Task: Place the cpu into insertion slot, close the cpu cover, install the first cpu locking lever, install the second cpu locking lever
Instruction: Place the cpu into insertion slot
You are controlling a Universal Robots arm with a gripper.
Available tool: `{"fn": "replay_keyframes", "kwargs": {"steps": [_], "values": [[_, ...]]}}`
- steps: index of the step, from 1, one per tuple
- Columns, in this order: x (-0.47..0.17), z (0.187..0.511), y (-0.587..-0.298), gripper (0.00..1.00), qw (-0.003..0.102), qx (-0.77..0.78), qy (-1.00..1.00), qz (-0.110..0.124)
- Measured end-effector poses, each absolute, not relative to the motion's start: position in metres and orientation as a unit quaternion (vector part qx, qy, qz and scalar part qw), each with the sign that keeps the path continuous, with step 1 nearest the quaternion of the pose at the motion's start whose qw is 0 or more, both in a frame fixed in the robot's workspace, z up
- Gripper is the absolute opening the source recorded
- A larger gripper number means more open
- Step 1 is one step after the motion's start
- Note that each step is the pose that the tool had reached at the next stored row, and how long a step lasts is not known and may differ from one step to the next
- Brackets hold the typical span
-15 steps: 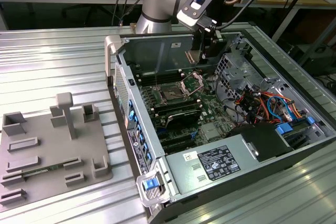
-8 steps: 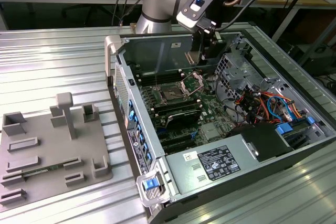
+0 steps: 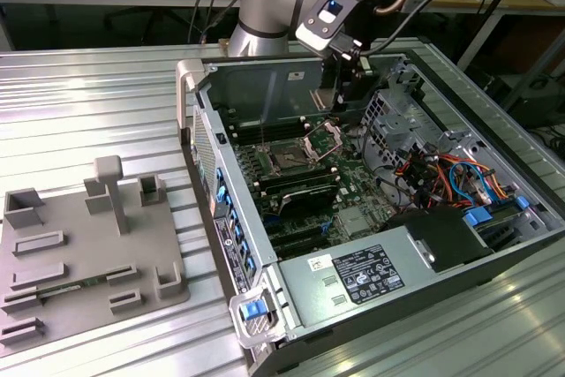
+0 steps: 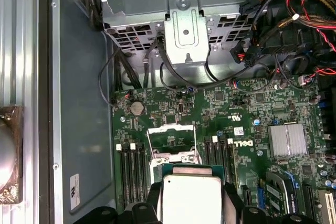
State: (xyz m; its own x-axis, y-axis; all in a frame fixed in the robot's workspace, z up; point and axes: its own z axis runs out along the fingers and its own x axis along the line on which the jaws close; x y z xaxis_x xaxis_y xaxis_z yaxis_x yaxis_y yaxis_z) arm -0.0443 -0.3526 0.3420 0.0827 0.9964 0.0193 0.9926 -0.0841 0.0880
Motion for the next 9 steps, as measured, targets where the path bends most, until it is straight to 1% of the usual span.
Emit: {"fn": "replay_keyframes", "kwargs": {"steps": [9], "values": [[-0.0443, 0.3387, -0.3526, 0.55, 0.025, 0.735, 0.676, 0.036]]}}
